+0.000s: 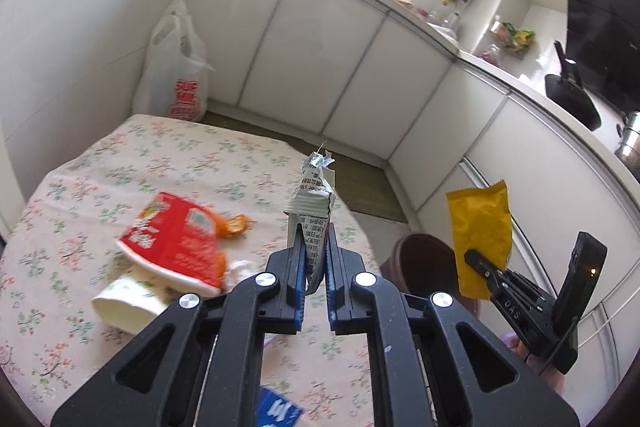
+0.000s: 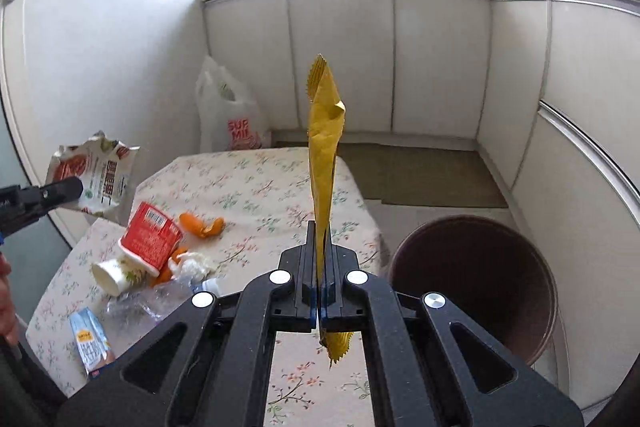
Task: Collect trash
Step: 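Carry both wrappers over the brown bin and open both grippers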
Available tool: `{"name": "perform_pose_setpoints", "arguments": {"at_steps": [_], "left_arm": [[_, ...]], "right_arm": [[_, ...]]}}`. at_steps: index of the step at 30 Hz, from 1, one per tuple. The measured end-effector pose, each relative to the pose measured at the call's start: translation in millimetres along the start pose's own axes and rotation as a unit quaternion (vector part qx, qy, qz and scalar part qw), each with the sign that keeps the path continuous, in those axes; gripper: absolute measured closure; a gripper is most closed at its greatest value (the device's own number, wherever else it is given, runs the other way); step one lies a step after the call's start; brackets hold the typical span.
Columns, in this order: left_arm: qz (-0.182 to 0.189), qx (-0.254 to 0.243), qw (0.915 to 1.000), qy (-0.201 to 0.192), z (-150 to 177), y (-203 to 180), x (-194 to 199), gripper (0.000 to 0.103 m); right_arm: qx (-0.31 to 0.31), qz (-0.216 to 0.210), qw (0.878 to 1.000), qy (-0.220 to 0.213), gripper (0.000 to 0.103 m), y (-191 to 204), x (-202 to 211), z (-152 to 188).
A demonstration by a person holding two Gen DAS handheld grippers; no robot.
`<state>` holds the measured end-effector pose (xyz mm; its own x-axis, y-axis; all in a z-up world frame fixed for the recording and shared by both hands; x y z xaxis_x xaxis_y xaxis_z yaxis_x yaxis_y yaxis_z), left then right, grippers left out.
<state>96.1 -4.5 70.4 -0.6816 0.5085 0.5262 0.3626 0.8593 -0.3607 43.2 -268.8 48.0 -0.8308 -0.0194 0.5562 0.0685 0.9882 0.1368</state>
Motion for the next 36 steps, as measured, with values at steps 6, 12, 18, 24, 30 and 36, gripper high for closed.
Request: {"name": "perform_pose_setpoints", "arguments": {"at_steps": [6,12,18,24,30,36], "left_arm": [[0.047,-0.029,0.9984,0.011,-9.4,-67.4,-41.5,0.095],[0.083,-0.051,0.9945,0.039,-7.1,-128.2,-87.5,0.095],[0.099,-0.080,0.9891,0.074,6.1,-180.7,-134.2,0.095],[0.105,-0.075,0.9849,0.115,20.1,-204.0,-172.1,0.094],[0.108,-0.069,0.9821,0.138,26.9,-210.4,-188.5,0.094],[0.101,-0.077,0.9804,0.150,29.7,-215.0,-193.8,0.090]], "right_arm": [[-0.072,0.039,0.996,-0.024,0.103,-58.8,8.5,-15.6],[-0.130,0.074,0.988,-0.027,0.103,-110.4,4.4,-18.2],[-0.195,0.107,0.975,-0.002,0.103,-154.5,-12.4,-9.4],[-0.244,0.119,0.962,0.022,0.101,-183.7,-20.2,-0.5],[-0.257,0.125,0.958,0.021,0.098,-191.9,-17.8,2.0],[-0.264,0.133,0.955,0.025,0.066,-195.8,-17.0,2.1]]}}
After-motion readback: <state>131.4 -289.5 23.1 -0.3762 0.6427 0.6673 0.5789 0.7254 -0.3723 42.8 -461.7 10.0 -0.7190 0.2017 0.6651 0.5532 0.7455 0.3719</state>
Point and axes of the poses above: each gripper's, at about its wrist camera, not at the fingertips, and x roughly against the way its jaws point, y to its left, z to its underside, the point moved 1 cm from there along -x, roughly the way its jaws point, and after that the axes turned 5 degrees about -x, right-handed, at the moved point
